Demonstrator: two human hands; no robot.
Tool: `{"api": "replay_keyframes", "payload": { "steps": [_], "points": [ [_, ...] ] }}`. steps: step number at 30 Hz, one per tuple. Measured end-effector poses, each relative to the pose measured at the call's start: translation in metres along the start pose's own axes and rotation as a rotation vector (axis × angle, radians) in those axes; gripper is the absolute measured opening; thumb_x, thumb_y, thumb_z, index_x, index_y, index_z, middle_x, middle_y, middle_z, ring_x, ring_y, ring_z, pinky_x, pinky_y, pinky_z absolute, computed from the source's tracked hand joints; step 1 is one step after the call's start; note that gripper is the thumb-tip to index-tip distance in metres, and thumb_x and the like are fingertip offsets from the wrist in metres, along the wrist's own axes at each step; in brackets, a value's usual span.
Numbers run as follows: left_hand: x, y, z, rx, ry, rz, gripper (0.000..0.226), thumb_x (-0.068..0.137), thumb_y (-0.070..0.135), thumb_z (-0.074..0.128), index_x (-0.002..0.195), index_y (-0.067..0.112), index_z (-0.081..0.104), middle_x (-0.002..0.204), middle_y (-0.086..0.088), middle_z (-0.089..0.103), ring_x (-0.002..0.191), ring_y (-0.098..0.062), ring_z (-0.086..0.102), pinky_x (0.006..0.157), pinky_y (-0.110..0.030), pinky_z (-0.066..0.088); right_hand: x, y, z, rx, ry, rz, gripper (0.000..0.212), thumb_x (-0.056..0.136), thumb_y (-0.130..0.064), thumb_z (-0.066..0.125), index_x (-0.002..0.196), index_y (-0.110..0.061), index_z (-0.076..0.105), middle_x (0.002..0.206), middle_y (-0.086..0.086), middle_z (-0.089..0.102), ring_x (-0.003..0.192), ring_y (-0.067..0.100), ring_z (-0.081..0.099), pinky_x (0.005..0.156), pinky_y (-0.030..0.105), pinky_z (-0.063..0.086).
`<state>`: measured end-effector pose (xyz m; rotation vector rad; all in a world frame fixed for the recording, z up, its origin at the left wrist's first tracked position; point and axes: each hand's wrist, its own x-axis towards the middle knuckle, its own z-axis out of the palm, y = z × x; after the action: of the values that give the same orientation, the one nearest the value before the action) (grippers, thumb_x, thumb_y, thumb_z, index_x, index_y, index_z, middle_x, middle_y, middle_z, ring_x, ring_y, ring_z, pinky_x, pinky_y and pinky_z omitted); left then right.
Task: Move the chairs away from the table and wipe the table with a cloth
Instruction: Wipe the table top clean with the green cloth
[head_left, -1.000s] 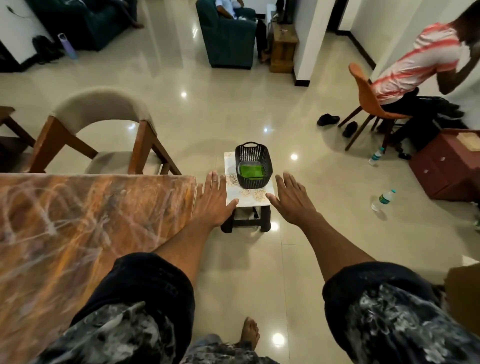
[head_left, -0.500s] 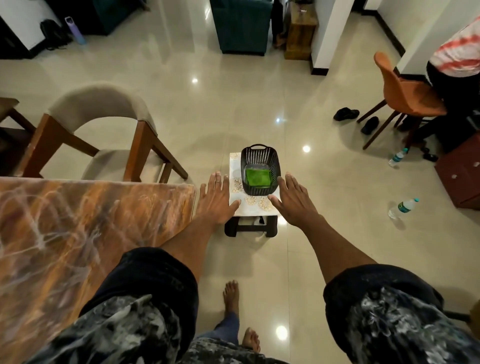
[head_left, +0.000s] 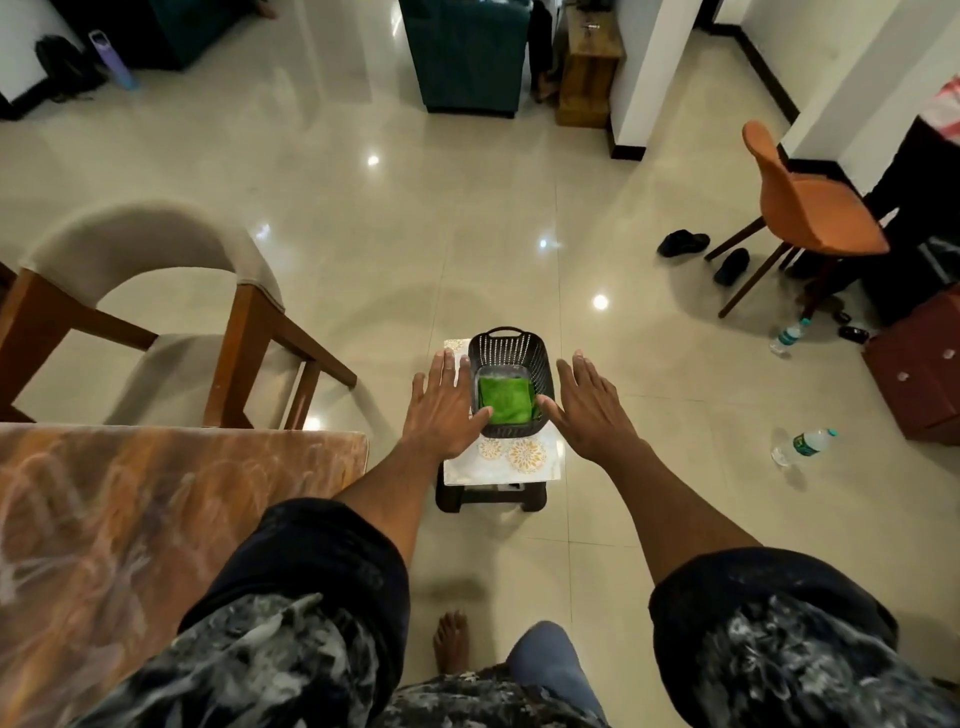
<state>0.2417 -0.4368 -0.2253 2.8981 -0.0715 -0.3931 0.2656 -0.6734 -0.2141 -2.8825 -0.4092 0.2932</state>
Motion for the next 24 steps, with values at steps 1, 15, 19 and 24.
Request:
{"api": "replay_keyframes", "payload": {
  "steps": [1,15,19,24],
  "points": [
    [0.010,0.002,0.000,-0.002,-0.002,0.002,0.089,0.108,0.060,0.034,0.168,0.009,-0.007,0.175,-0.019,-0.012,0.163,-0.030,-0.015,0.130,-0.054,-0.001,0.008,0.005,0.000,-0.002,-0.002,0.000,0.074,0.112,-0.053,0.034,0.167,-0.006,0.017,0.174,0.027,0.010,0.163,0.039,0.011,0.128,0.049,0.020],
    [0.136,0.012,0.015,0.002,-0.067,-0.089,0.088,0.108,0.060,0.035,0.168,0.009,-0.005,0.176,-0.017,-0.010,0.164,-0.029,-0.012,0.130,-0.053,0.000,0.152,0.069,0.031,0.071,-0.105,-0.087,0.072,0.113,-0.049,0.036,0.166,-0.004,0.017,0.174,0.026,0.013,0.163,0.038,0.013,0.128,0.048,0.021],
    [0.166,0.009,0.039,0.008,-0.107,-0.111,0.088,0.108,0.060,0.034,0.169,0.010,-0.005,0.176,-0.016,-0.009,0.164,-0.029,-0.010,0.130,-0.052,0.000,0.181,0.079,0.058,0.078,-0.164,-0.109,0.070,0.113,-0.049,0.036,0.165,-0.006,0.020,0.174,0.024,0.015,0.163,0.036,0.015,0.127,0.048,0.023],
    [0.221,0.001,0.092,-0.017,-0.171,-0.072,0.087,0.109,0.055,0.037,0.168,0.010,-0.008,0.176,-0.014,-0.013,0.164,-0.028,-0.011,0.131,-0.049,0.002,0.222,0.104,0.114,0.069,-0.231,-0.099,0.071,0.112,-0.047,0.039,0.166,-0.005,0.016,0.174,0.025,0.013,0.163,0.036,0.014,0.128,0.049,0.023]
  ]
}}
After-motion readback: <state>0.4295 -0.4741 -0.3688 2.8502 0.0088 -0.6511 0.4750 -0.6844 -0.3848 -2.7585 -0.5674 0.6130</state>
